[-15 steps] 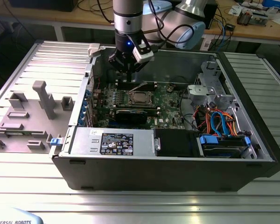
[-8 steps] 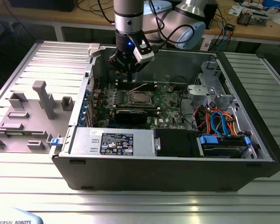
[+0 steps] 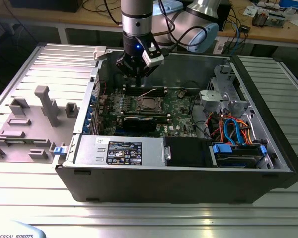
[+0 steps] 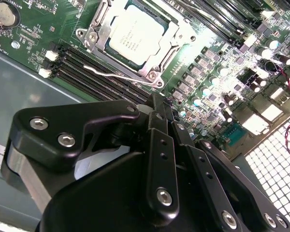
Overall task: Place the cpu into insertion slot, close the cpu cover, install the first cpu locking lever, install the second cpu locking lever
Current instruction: 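Install the first cpu locking lever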
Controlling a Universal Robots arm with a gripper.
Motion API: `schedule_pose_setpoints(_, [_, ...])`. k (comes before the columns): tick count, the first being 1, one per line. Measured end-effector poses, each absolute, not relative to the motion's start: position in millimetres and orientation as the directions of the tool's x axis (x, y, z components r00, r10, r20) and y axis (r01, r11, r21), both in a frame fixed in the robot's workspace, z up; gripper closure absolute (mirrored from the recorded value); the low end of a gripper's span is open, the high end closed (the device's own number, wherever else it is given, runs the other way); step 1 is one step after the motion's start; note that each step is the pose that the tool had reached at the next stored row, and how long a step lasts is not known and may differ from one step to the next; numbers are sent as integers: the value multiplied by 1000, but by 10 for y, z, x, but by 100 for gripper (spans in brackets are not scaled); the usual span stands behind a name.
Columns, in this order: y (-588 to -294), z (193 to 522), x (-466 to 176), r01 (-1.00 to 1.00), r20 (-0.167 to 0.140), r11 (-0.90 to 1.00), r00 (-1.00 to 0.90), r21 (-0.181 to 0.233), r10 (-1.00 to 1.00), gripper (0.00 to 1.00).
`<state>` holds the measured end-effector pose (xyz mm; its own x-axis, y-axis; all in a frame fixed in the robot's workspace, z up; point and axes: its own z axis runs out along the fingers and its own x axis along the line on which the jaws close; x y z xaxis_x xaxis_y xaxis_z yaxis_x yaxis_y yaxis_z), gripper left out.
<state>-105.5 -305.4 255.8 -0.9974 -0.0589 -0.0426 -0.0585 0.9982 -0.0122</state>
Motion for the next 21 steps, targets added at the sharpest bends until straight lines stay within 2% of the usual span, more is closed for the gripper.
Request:
schedule_pose_setpoints(1, [-3078, 2527, -1054, -58, -45, 998, -997, 24, -57, 89])
schedule_pose_setpoints(2, [-3138, 2443, -980, -47, -45, 998, -998, 42, -45, 89])
schedule_pose_setpoints(21, [-3138, 2385, -899, -25, -45, 999, -999, 44, -23, 89])
